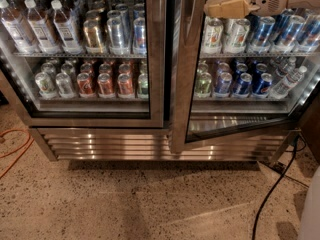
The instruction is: Open right fridge door
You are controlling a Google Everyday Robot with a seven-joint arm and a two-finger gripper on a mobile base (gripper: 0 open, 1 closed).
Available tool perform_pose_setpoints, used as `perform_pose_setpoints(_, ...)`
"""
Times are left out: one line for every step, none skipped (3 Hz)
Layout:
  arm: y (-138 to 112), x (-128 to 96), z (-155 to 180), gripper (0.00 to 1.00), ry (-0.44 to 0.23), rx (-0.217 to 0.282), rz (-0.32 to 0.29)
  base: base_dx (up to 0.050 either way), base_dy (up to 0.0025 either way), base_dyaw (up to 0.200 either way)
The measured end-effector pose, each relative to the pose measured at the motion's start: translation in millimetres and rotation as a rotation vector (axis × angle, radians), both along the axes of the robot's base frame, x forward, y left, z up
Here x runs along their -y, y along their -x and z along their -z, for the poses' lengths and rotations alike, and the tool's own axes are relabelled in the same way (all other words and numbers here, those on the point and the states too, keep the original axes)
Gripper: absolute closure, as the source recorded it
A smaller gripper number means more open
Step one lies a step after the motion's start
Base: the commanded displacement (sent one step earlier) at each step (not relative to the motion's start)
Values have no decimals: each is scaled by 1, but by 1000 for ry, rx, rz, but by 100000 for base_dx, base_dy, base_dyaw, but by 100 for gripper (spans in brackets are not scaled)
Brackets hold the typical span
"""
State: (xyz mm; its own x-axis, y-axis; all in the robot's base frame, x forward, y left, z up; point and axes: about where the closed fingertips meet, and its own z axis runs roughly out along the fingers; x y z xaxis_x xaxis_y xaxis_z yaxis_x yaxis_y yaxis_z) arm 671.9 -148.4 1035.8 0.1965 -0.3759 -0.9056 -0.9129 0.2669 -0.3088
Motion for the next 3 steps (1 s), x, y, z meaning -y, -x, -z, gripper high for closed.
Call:
perform_pose_setpoints(20,31,-15,100,72,4,95,0,0,0)
perform_pose_setpoints(54,71,-32,100,148,-7,209,0,0,0)
perform_pose_setpoints(89,106,-44,100,164,-14,303,0,0,0)
